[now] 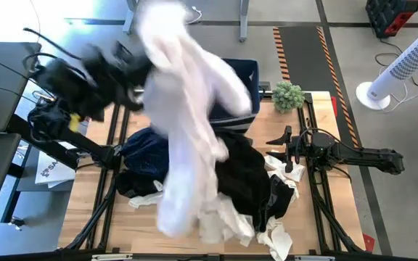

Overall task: Sort clothes
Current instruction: Put the white shirt into the blue bin

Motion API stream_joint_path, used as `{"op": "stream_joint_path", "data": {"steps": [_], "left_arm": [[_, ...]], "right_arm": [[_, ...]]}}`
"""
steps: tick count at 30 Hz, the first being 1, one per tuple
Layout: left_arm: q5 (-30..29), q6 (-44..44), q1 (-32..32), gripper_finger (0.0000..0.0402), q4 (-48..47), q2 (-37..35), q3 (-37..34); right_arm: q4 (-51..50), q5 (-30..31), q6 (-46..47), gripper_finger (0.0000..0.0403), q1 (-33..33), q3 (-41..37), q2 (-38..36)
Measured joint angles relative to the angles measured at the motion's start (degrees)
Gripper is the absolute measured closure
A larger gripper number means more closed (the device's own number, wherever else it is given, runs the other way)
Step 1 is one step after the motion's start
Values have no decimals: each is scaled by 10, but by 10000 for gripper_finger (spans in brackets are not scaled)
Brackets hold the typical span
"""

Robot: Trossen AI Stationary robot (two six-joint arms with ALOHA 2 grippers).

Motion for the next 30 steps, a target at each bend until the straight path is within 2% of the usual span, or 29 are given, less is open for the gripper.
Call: {"op": "stream_joint_path", "data": {"steps": [3,8,11,15,17,19,22,25,30], "left_arm": [[49,54,52,395,98,14,7],[183,34,145,396,218,85,46],[235,10,197,396,269,155,118],[294,8,257,396,274,256,254],[304,21,286,396,356,266,229],[299,4,317,396,389,274,214],[312,-37,366,396,356,282,226],[347,-40,399,395,293,286,234],[403,-50,428,389,92,303,231]], "right_arm": [[0,0,0,219,0,0,0],[0,0,0,219,0,0,0],[0,0,0,219,0,0,0],[0,0,0,219,0,0,0],[0,0,0,219,0,0,0],[0,0,0,219,0,0,0],[0,0,0,219,0,0,0],[0,0,0,219,0,0,0],[0,0,0,219,0,0,0]]}}
